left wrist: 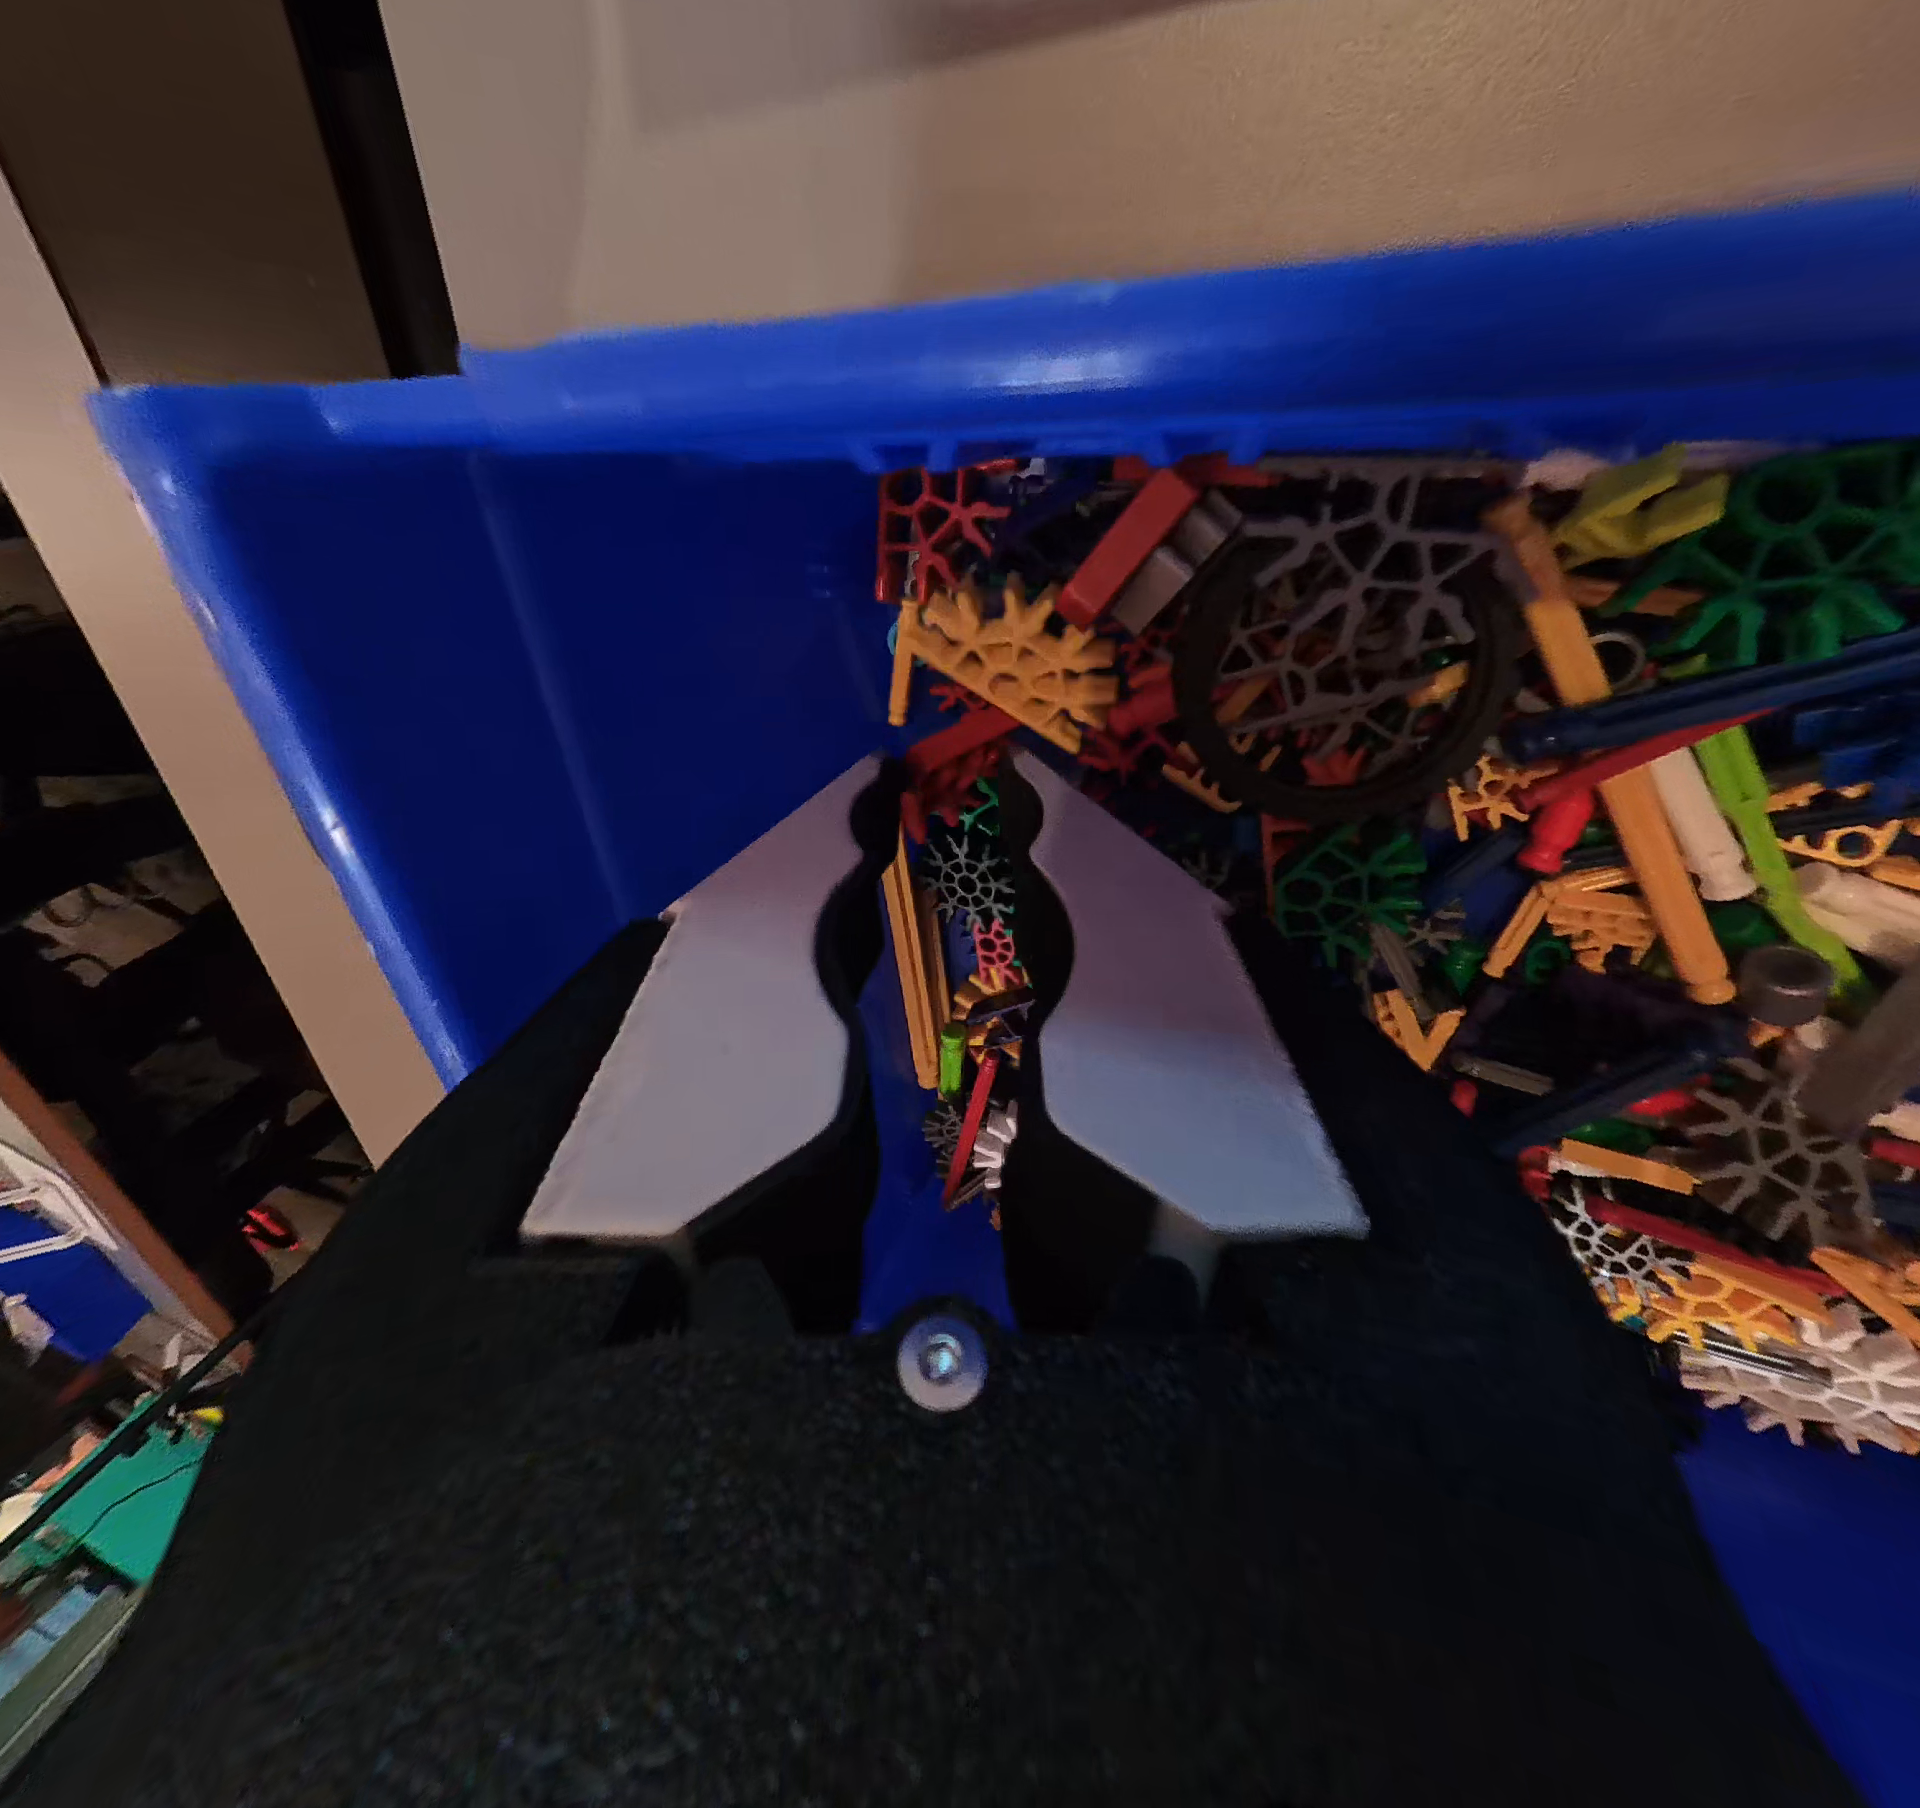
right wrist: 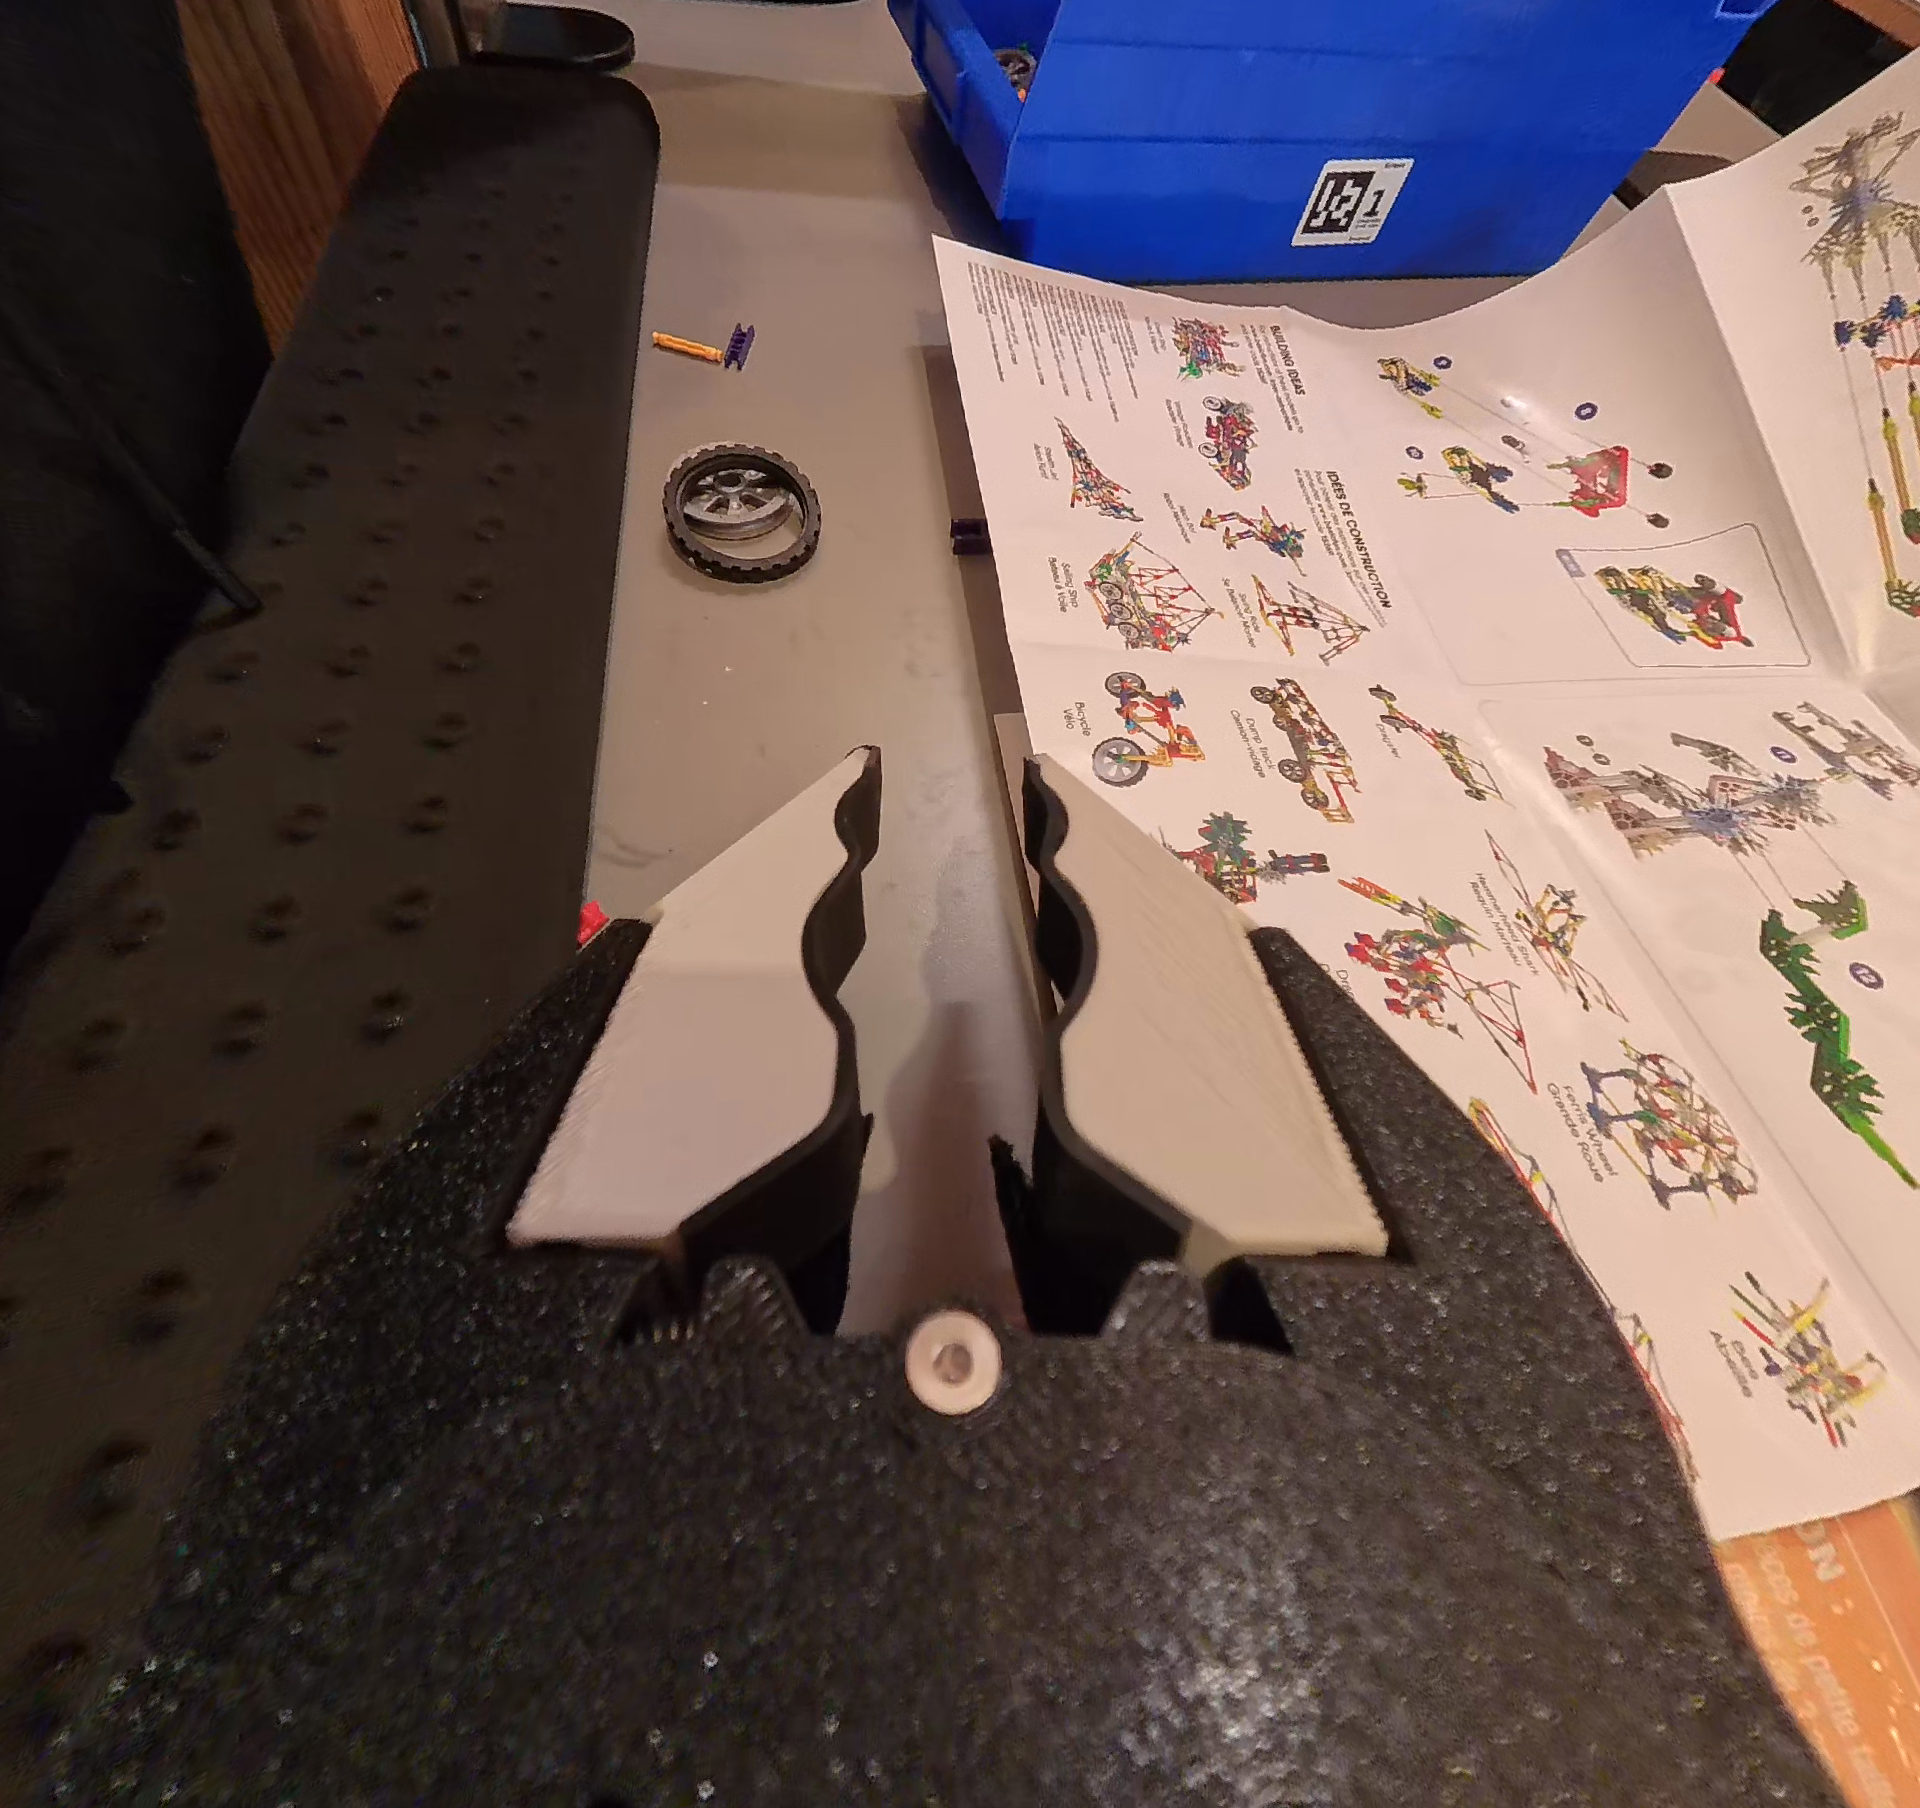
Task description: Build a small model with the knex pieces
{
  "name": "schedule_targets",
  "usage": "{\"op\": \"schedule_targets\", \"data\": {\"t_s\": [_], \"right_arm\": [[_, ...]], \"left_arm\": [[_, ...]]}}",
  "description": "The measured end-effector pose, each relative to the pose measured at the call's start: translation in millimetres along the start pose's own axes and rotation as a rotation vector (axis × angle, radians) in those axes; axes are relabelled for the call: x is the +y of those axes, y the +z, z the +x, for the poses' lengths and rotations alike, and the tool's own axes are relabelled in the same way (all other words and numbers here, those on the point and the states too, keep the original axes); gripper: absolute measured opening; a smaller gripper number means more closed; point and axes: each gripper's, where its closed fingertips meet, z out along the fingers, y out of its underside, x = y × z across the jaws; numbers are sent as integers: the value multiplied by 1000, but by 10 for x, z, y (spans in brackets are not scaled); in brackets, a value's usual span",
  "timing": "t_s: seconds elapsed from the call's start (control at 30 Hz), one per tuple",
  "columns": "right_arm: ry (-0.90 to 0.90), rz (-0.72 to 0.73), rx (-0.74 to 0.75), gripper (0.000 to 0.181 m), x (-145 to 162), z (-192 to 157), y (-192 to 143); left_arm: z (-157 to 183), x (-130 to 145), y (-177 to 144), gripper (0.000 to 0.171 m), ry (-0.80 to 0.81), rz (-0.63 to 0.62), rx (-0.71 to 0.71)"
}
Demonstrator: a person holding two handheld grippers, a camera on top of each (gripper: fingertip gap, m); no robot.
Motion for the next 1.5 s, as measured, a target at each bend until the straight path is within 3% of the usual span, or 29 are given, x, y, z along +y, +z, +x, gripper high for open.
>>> {"op": "schedule_targets", "data": {"t_s": [0.27,0.5,0.63,0.77,0.93,1.07,1.27,1.5], "right_arm": [[-8,23,11,27,-42,13,-51],[-39,37,63,27,-151,40,-117],[-51,52,163,27,-323,132,-213],[-22,84,269,27,-523,228,-296],[24,130,369,25,-719,292,-369],[28,148,419,25,-821,298,-400],[25,179,470,25,-913,312,-496],[-30,124,449,23,-869,224,-405]], "left_arm": [[-35,34,-239,2,-63,48,-60],[26,-300,-1188,3,-151,304,-153],[323,-816,-1805,3,-107,472,-169],[831,-1540,-2154,3,-9,631,-131],[1622,-2400,-2269,4,167,735,-10],[1998,-2862,-2258,4,256,765,59],[2248,-3168,-2209,4,322,758,121],[2435,-3280,-2265,4,368,756,171]]}}
